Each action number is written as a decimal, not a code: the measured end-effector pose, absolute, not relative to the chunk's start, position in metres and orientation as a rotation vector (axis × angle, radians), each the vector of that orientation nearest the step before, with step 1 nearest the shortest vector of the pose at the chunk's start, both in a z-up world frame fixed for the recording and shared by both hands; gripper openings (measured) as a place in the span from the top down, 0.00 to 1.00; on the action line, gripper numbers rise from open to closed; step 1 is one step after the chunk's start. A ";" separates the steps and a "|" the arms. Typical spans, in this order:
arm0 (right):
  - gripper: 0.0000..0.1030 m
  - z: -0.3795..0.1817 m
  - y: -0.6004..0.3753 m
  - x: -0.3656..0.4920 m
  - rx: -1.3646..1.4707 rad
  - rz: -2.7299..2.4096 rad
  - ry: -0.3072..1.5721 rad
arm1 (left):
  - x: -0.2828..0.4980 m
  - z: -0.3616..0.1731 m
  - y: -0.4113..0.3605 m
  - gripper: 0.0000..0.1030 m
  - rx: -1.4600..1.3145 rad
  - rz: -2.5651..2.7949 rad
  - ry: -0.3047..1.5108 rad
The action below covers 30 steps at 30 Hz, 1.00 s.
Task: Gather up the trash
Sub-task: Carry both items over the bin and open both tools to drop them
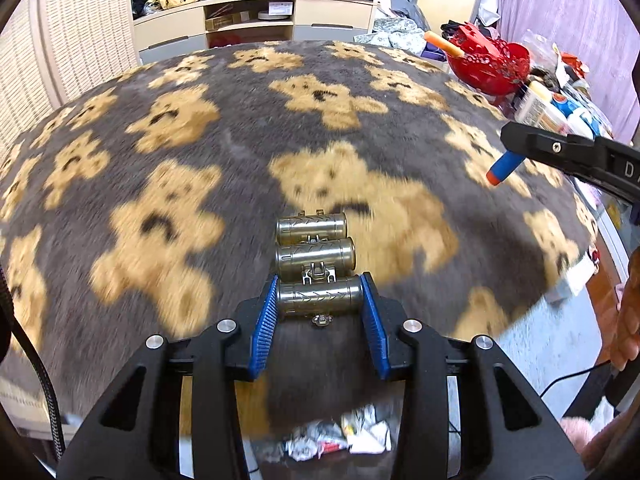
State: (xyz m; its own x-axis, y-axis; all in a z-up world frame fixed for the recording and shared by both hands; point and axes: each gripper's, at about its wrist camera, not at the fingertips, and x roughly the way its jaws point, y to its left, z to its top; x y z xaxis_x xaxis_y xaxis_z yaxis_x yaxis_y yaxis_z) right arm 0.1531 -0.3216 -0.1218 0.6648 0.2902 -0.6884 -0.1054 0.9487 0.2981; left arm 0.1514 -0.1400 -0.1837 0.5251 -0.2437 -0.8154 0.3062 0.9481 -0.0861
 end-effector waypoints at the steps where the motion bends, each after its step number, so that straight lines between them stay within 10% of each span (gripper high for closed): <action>1: 0.87 -0.121 -0.320 0.147 0.244 0.228 0.815 | 0.145 -0.183 -0.138 0.63 0.072 -0.329 0.964; 30: 0.87 -0.194 -0.256 -0.004 0.258 0.228 0.970 | -0.011 -0.235 -0.075 0.63 0.026 -0.384 1.065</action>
